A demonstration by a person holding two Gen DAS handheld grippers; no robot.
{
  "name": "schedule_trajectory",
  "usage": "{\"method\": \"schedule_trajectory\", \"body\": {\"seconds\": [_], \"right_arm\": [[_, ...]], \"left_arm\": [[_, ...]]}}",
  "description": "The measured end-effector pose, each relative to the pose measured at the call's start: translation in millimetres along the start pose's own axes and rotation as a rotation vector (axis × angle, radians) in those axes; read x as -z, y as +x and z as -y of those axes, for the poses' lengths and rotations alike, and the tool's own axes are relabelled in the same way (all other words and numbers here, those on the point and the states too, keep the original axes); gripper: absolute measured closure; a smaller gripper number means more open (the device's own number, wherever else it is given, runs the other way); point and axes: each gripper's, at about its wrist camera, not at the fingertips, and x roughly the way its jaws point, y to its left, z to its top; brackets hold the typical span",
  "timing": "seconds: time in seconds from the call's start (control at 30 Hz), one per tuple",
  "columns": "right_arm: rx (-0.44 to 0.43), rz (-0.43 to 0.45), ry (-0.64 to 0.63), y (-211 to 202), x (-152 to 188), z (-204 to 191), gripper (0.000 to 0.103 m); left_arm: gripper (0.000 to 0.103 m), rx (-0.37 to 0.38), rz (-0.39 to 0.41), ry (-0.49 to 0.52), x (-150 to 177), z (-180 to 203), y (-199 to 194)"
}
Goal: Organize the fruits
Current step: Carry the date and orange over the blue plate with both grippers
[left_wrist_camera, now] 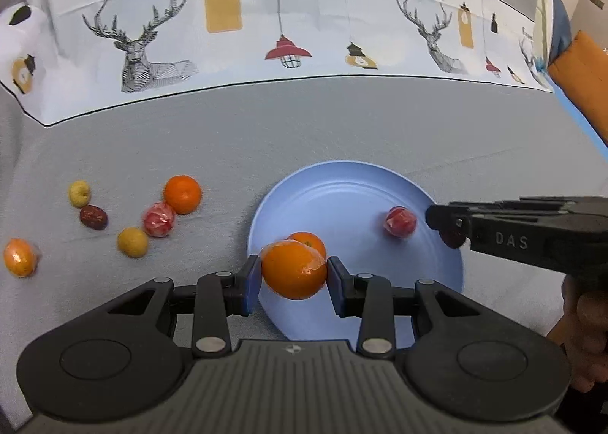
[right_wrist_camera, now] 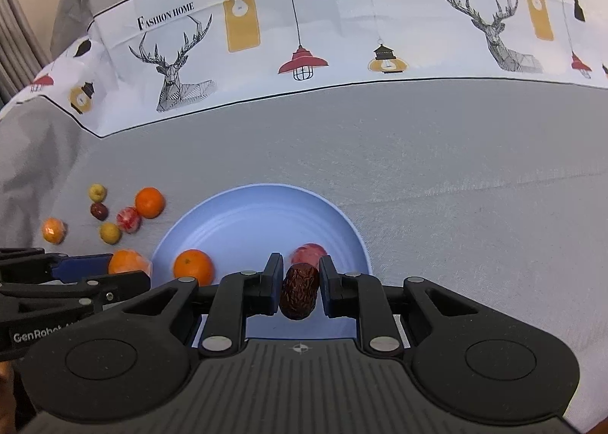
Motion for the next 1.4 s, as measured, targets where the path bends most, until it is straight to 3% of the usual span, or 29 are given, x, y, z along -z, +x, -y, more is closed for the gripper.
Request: {"method": "schedule_trajectory", "body": {"seconds": [0.37, 1.4], "right_arm": [[0.005, 0.003, -0.026, 3.6, -1.5, -0.1, 0.082], [0.009, -0.012, -0.052, 7.5, -0.9, -4.5, 0.082]], "left_arm": [[0.062, 0.061, -0.009, 0.060, 6.6, 19.2, 10.4], [0.062, 0.066, -0.019, 0.088, 7.6, 25.0, 16.4]]}}
